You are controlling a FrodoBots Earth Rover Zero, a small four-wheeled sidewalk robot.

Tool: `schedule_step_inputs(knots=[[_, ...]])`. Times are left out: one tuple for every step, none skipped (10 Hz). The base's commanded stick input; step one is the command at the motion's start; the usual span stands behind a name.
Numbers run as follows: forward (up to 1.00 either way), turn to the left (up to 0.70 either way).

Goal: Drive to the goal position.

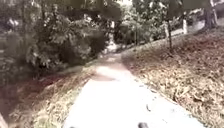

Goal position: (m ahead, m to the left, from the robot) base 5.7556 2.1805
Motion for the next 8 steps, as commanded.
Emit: schedule_step_inputs(knots=[[0.85, 0.00], [0.85, 0.00], [0.85, 0.00], [0.85, 0.00], [0.85, 0.00], [0.85, 0.03], [0.85, 0.04], [0.85, 0.07]])
